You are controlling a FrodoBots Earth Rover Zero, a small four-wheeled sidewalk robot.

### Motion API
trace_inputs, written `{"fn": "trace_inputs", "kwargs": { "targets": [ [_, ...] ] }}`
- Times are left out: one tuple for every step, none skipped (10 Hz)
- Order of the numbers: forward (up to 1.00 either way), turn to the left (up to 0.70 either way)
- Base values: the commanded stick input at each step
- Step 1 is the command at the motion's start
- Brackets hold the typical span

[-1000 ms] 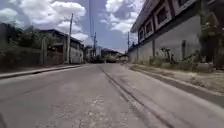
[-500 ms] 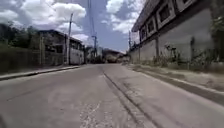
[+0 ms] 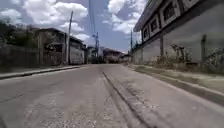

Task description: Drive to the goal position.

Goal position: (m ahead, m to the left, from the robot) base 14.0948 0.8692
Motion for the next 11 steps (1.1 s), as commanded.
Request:
{"fn": "trace_inputs", "kwargs": {
  "targets": [
    [1.00, 0.00],
    [1.00, 0.00],
    [1.00, 0.00],
    [1.00, 0.00],
    [1.00, 0.00],
    [1.00, 0.00],
    [1.00, 0.00],
    [1.00, 0.00],
    [1.00, 0.00],
    [1.00, 0.00],
    [1.00, 0.00]
  ]
}}
